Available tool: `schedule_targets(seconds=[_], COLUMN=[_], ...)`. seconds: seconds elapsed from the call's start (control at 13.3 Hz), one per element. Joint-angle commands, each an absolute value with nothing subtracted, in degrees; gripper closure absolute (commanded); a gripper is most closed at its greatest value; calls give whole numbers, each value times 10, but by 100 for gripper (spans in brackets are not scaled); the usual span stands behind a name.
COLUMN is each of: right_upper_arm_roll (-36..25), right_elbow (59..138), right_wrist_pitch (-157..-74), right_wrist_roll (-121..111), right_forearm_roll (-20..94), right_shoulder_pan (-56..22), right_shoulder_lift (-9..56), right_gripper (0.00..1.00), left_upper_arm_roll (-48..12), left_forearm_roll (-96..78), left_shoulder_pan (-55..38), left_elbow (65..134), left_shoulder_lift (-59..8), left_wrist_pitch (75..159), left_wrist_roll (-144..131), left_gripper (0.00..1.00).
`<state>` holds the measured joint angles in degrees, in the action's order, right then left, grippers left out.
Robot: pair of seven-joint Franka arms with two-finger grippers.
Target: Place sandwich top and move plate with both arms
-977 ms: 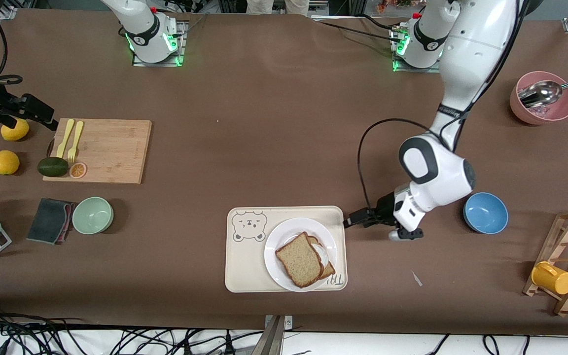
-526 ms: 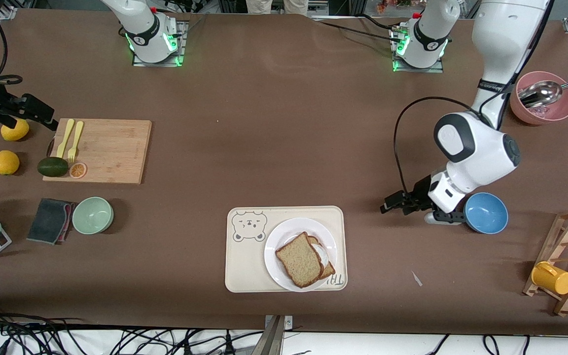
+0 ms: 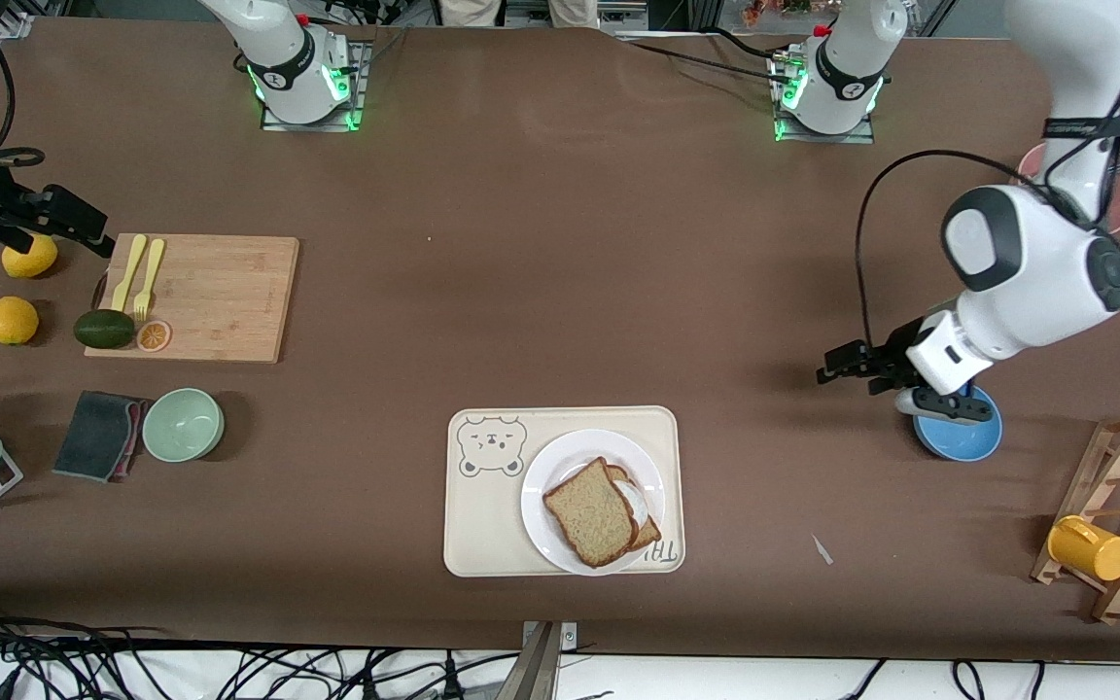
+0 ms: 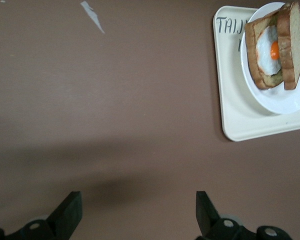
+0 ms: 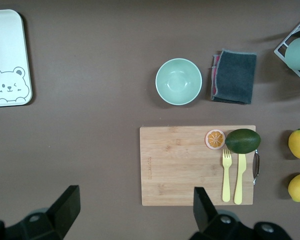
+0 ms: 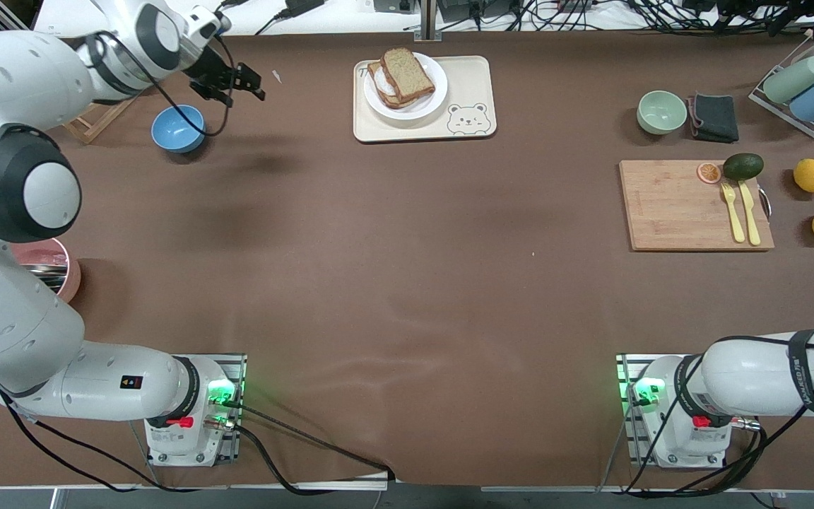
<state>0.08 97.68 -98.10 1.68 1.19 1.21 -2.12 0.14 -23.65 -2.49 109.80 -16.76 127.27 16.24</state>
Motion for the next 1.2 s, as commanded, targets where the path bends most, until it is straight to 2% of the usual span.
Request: schedule_targets(seconds=[0.0, 0.23, 0.6, 0.83, 1.13], right_upper_arm_roll=[3, 3, 3, 3, 3], right_elbow=[976, 976, 976, 977, 976], right_wrist_pitch=[-977, -977, -977, -977, -977], right_wrist_roll=[21, 21, 21, 21, 21], right_forearm_roll=[20, 20, 20, 20, 20], right_shoulder_pan=[15, 15, 15, 15, 15], right_shoulder_lift=[-25, -25, -25, -25, -25], right_gripper=[0, 0, 0, 0, 0], left_upper_arm_roll=[-1, -2, -2, -2, -3], left_forearm_roll=[-145, -16, -7, -7, -6], left_shoulder_pan=[-12, -8, 8, 14, 12], left_elbow=[1100, 1097, 1090, 990, 972], left_shoulder_lift=[-106, -44, 17, 5, -4], left_wrist_pitch=[1202, 1134, 1078, 989, 976], left_wrist_roll=[116, 53, 46, 46, 20], left_gripper=[0, 0, 0, 0, 0])
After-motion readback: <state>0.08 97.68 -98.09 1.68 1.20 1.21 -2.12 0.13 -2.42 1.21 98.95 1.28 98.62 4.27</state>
